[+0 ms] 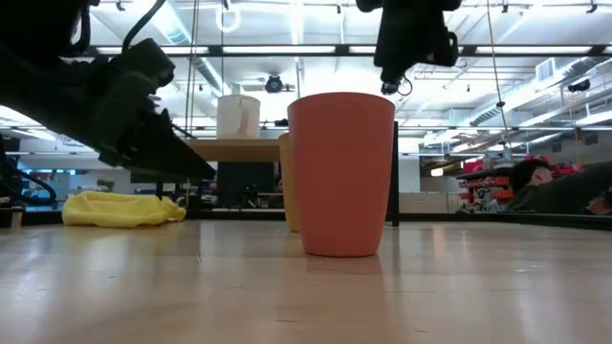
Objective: Stack small to large cups/mugs on shelf
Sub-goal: Put the orange cup on the shelf
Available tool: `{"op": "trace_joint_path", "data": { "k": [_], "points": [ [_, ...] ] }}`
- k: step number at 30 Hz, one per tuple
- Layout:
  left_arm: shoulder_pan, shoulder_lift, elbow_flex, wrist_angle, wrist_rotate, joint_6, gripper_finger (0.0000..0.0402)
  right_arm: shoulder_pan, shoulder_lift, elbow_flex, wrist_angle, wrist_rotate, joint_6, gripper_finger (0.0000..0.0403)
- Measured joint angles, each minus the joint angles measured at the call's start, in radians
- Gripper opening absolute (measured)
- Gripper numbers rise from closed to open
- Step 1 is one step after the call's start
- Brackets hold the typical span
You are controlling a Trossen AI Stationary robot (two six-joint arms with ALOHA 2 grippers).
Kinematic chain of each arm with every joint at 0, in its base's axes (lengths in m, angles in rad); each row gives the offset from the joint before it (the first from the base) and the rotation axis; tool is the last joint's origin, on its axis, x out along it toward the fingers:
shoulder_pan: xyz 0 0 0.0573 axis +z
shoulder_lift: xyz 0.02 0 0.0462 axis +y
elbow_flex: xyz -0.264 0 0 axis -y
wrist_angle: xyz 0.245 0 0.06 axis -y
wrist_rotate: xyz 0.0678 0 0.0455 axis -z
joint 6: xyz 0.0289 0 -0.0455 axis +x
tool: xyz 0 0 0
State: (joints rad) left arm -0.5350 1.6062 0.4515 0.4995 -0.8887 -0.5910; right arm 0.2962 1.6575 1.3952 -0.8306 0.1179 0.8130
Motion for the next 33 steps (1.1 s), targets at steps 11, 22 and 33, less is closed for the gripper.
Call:
{"op": "trace_joint_path", "data": {
  "k": [11,22,33],
  "points": [
    [0.002,0.003,-0.001,0.014,-0.165,-0.046,0.0024,0.001,0.049,0.000,-0.013,-0.019,-0.001,0.0106],
    [0.024,0.004,-0.001,0.027,-0.170,-0.138,0.0011,0.020,0.069,0.000,0.028,-0.026,-0.004,0.0106],
    [0.003,0.004,0.000,0.056,0.066,-0.158,0.0018,0.027,0.117,-0.001,0.041,-0.024,-0.025,0.0106]
  ]
}}
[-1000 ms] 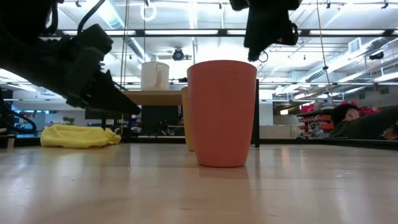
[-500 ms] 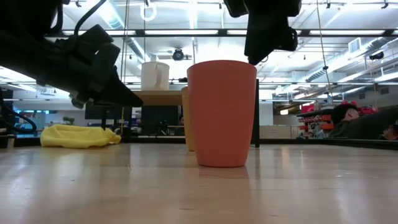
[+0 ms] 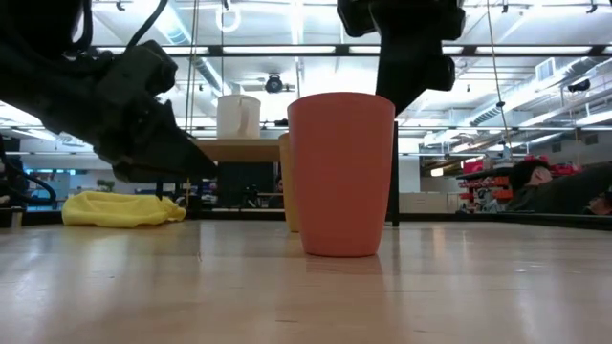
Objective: Stack small to large cups/mugs on shelf
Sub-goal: Put the orange cup on the shelf
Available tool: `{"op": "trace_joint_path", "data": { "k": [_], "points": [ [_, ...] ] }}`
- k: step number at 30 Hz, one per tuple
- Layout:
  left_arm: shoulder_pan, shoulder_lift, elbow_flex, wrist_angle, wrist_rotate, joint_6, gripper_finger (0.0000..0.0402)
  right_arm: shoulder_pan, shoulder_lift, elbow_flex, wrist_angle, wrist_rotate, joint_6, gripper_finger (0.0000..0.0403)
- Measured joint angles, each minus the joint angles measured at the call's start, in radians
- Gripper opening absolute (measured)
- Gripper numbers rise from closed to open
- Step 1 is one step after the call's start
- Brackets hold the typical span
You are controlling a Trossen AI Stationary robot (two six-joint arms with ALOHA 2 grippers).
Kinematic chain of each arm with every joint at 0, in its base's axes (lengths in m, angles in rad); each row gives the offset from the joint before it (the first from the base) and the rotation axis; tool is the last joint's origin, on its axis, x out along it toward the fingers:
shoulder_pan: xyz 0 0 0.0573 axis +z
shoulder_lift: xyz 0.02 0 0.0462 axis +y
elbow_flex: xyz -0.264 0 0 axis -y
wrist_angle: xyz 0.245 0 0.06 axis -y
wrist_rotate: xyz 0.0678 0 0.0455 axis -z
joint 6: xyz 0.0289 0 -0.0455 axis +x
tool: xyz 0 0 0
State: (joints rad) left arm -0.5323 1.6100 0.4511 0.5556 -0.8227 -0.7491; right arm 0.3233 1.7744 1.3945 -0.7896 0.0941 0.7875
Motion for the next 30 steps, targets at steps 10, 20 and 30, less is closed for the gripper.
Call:
{"op": "trace_joint_path", "data": {
  "k": [10,20,30],
  "points": [
    [-0.027,0.042,0.000,0.168,0.206,0.058,0.0023,-0.006,-0.001,0.000,0.025,0.001,-0.005,0.0106],
    [-0.027,0.094,0.000,0.244,0.273,0.062,0.0030,-0.006,0.010,0.000,0.034,0.002,-0.018,0.0106],
    [-0.027,0.094,0.005,0.244,0.279,0.063,0.0036,-0.007,0.042,0.000,0.052,0.002,-0.039,0.0107]
  ]
}}
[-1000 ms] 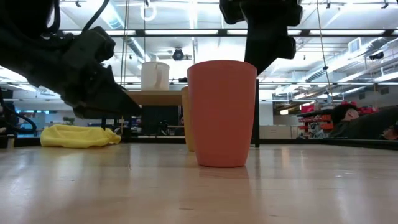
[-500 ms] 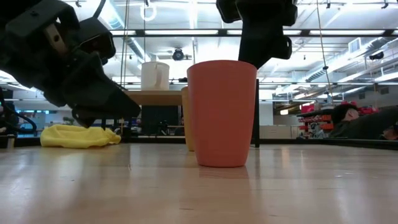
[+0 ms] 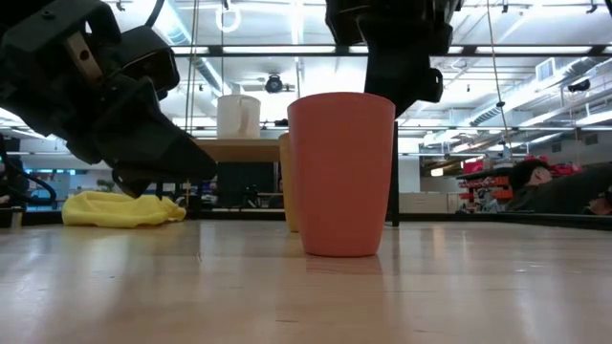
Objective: Stack small to large cups/mugs on shelf
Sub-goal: Put the orange cup on the shelf
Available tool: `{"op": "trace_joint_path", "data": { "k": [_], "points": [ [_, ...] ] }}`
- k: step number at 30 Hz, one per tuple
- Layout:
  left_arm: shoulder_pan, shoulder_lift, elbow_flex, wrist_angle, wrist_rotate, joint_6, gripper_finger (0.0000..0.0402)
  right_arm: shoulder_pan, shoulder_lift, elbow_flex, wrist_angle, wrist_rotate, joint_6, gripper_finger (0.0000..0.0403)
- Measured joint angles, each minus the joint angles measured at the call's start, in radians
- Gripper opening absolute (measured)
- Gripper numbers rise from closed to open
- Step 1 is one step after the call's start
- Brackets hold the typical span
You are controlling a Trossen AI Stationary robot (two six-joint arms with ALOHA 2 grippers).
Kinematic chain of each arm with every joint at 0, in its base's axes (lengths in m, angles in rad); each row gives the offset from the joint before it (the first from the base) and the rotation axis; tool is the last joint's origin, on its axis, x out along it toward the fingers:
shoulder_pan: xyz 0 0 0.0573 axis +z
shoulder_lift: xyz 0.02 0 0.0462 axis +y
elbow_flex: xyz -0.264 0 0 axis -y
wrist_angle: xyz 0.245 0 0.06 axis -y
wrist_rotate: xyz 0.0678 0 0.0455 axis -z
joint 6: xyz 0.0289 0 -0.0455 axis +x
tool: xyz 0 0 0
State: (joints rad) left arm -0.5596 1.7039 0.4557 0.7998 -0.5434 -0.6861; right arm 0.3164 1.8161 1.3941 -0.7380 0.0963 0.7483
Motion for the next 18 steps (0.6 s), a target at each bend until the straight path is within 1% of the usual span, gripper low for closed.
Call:
{"op": "trace_joint_path", "data": {
  "k": [14,18],
  "points": [
    [0.000,0.000,0.005,-0.005,0.000,0.013,0.0030,0.000,0.023,0.000,0.006,-0.004,0.000,0.0107],
    [0.000,0.000,0.005,-0.004,0.000,0.017,0.0028,0.000,0.023,0.000,0.007,0.003,0.026,0.0107]
  ]
}}
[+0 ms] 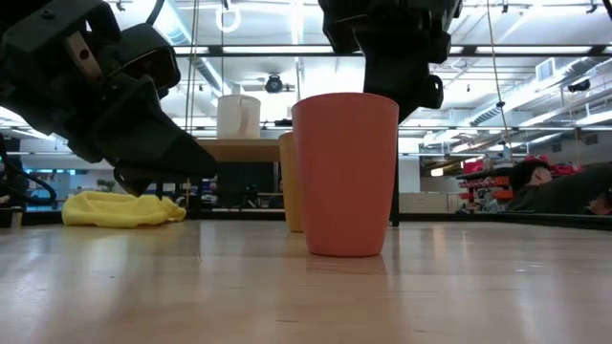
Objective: Stack small to large cups/mugs on shelf
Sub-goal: Put the orange cup on the shelf
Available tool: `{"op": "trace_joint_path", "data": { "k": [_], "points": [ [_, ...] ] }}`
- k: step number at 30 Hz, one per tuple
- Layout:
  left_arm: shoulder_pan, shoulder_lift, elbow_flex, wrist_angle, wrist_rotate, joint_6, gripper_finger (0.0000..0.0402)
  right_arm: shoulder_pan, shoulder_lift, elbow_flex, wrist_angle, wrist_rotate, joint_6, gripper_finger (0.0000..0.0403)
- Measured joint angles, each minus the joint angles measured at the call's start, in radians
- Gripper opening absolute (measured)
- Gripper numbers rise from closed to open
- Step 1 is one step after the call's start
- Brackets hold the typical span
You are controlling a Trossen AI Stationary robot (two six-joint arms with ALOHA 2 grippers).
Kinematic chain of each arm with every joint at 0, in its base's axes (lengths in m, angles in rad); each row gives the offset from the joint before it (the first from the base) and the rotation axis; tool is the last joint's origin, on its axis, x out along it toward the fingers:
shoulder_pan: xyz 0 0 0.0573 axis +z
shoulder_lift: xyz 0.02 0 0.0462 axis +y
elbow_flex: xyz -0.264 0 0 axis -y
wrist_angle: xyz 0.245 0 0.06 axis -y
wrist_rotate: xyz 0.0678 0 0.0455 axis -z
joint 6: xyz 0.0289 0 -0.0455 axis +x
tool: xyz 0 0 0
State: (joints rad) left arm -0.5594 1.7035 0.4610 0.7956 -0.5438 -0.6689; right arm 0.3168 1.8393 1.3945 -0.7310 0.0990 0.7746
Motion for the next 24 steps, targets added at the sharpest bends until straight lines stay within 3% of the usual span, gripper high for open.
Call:
{"op": "trace_joint_path", "data": {
  "k": [5,16,24],
  "points": [
    [0.000,0.000,0.000,0.000,0.000,0.000,0.0033,0.000,0.000,0.000,0.000,0.027,0.016,0.0093],
    [0.000,0.000,0.000,0.000,0.000,0.001,0.0023,0.000,0.000,0.000,-0.009,0.034,0.008,0.0014],
    [0.000,0.000,0.000,0.000,-0.001,0.003,0.0029,0.000,0.000,0.000,-0.013,0.031,0.001,0.0020]
  ]
}}
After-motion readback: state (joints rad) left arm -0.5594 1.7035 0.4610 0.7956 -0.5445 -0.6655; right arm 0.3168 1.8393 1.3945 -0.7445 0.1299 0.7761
